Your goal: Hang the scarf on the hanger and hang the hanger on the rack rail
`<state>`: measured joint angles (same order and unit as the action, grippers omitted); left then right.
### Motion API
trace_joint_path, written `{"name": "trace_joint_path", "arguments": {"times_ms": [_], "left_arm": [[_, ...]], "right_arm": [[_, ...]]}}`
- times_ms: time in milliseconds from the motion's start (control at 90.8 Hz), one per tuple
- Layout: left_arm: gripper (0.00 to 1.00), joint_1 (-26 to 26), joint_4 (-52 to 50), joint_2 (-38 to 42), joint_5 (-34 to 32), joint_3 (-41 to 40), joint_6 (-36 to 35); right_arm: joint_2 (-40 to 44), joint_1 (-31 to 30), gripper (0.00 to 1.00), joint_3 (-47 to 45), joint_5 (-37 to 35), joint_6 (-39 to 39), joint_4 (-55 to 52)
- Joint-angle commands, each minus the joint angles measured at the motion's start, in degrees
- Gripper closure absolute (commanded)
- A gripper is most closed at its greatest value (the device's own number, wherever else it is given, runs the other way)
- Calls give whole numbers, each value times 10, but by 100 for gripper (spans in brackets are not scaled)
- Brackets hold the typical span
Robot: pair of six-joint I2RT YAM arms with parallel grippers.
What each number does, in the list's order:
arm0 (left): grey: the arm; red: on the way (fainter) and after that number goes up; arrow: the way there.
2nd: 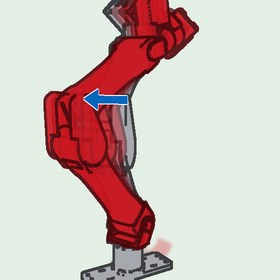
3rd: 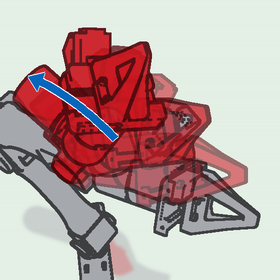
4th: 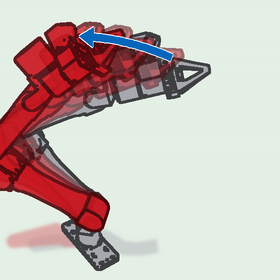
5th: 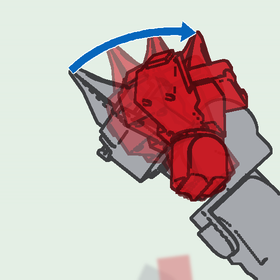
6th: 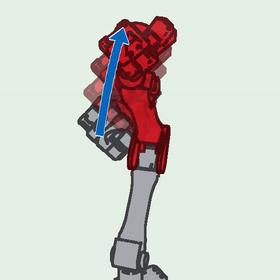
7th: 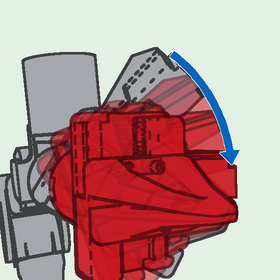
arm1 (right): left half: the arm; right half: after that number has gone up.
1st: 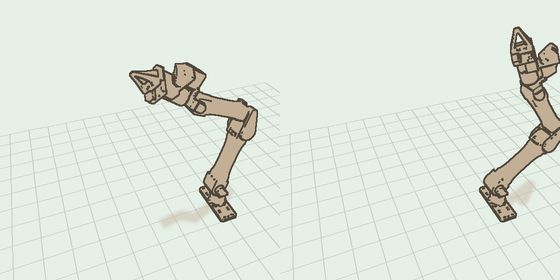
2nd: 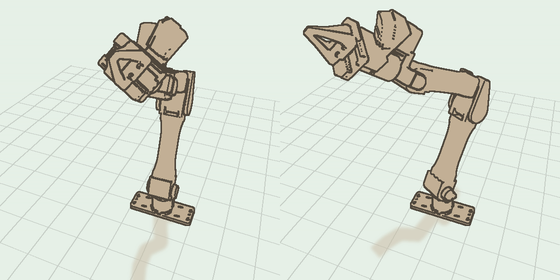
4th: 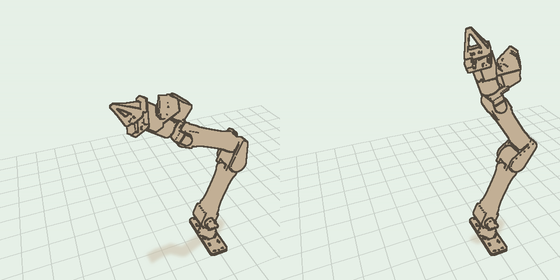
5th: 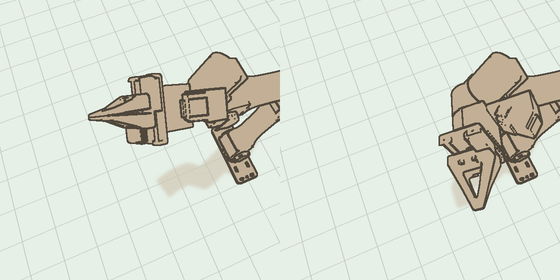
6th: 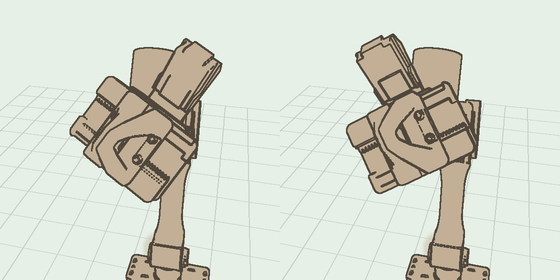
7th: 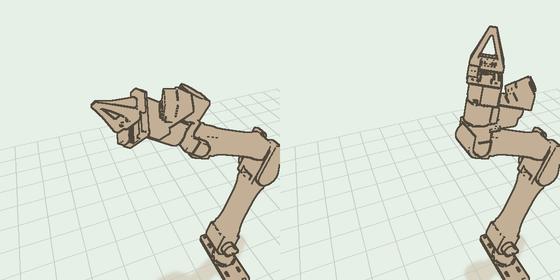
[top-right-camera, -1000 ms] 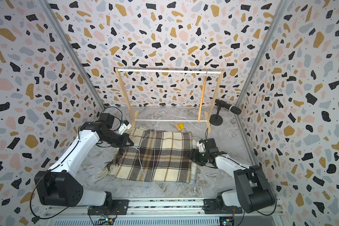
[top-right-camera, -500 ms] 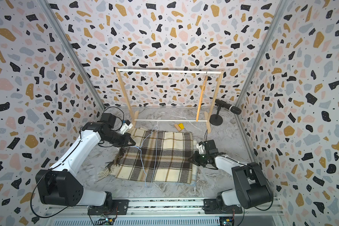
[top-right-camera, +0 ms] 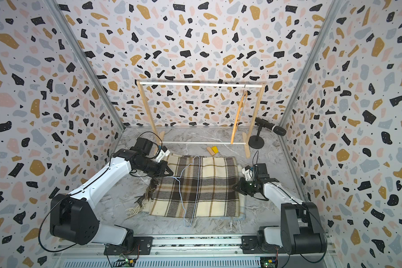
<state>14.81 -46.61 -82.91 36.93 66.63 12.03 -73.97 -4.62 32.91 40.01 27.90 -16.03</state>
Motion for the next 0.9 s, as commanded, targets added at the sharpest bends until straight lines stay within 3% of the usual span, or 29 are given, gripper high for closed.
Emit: {"name": "trace_joint_path", "arguments": {"times_ms": [0,154,319,650,892], "left_arm": [[100,2,42,-7,-14,14,28],[100,3,64,-18,-24,15,46],[100,5,64,-35,-26,24,42],[100,28,81,-32,-13,22,57],[100,54,112,-7,10,21,93]], "right_arm": [[37,-4,100,18,62,55,34],[62,-35,100,19,87,148,107],[60,-113,100,15,87,280,251],[-59,-316,100,63,-56,399,405],[-176,-399,100,93,-125,455,465]]}}
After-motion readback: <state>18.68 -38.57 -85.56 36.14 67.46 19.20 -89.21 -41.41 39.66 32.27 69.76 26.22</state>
